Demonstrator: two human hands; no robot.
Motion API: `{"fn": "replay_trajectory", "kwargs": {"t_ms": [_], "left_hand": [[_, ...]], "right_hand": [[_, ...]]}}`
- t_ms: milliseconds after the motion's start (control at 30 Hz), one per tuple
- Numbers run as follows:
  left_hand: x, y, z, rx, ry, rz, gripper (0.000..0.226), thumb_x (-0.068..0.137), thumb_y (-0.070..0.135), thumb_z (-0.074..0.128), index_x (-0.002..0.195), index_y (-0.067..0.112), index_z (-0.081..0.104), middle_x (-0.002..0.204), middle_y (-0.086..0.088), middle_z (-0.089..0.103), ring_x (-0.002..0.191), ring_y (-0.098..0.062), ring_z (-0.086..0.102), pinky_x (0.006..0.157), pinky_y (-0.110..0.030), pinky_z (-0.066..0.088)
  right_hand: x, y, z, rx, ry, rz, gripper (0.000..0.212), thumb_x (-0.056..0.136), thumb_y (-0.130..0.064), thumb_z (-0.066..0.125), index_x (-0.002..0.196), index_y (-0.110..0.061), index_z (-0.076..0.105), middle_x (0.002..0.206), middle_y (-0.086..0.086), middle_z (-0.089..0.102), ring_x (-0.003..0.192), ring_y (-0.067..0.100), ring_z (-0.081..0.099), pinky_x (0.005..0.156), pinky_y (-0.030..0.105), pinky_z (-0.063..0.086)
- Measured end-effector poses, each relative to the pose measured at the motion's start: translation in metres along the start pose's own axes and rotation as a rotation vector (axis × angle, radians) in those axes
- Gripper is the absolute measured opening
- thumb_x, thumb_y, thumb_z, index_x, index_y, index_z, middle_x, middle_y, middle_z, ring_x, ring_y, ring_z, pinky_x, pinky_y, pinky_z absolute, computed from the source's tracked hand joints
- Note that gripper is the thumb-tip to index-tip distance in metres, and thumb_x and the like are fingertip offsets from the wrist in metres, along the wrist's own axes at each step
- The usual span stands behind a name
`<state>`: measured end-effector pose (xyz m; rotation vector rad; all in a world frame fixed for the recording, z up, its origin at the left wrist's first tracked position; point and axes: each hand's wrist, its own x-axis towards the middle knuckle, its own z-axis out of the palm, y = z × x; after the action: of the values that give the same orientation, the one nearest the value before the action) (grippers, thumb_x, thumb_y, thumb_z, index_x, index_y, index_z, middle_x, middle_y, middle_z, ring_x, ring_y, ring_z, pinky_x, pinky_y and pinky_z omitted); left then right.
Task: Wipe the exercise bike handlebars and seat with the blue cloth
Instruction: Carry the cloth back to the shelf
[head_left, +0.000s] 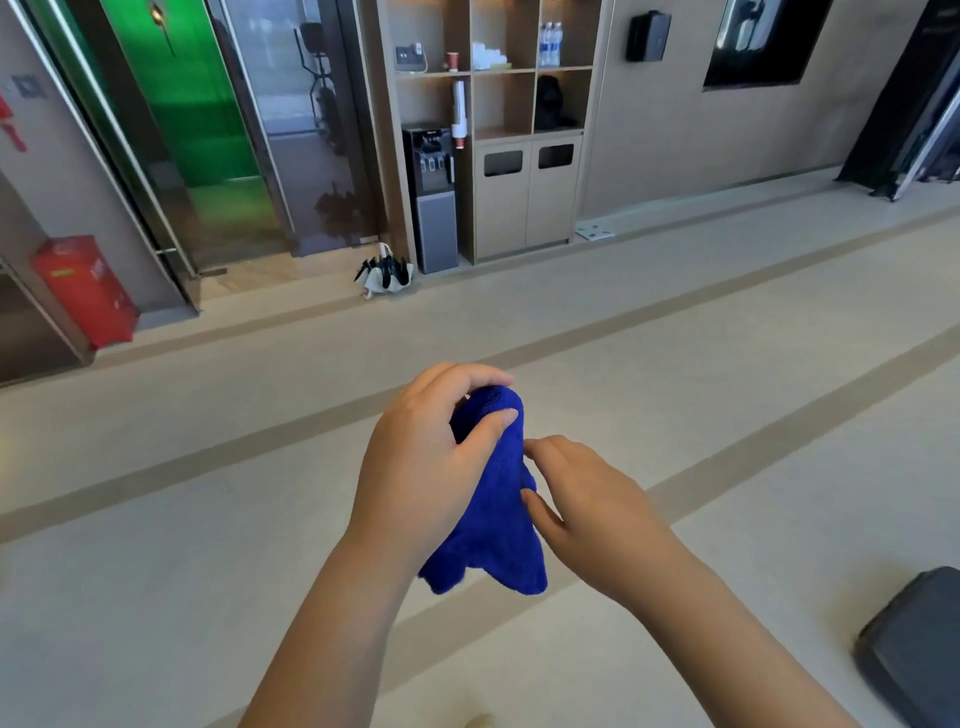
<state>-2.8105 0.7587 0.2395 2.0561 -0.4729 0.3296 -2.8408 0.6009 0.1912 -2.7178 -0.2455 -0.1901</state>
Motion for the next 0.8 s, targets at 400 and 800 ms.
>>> {"fn": "replay_trajectory", "kwargs": {"t_ms": [400,800], "left_hand": [[0.232,-0.066,0.070,-0.114,-0.098,0.001,0.025,0.086,0.016,0.066,0.097,0.038,0.065,0.098,0.023,0.061,0.098,-0.003,0.059,0.084,-0.031,0.052],[0.433,-0.099,0.200,-0.014,-0.110,-0.002,0.022,0.087,0.018,0.065,0.098,0.037,0.065,0.097,0.024,0.061,0.097,0.002,0.057,0.081,-0.016,0.047]], "right_hand": [[0.210,0.114,-0.013,0.006,0.037,0.132,0.040,0.098,-0.037,0.041,0.137,-0.032,0.034,0.131,-0.015,0.046,0.118,0.007,0.044,0.081,0.021,0.039],[0.390,0.291,-0.035,0.069,0.015,0.128,0.041,0.097,-0.039,0.043,0.137,-0.032,0.036,0.133,-0.015,0.046,0.119,0.007,0.046,0.082,0.024,0.042]]}}
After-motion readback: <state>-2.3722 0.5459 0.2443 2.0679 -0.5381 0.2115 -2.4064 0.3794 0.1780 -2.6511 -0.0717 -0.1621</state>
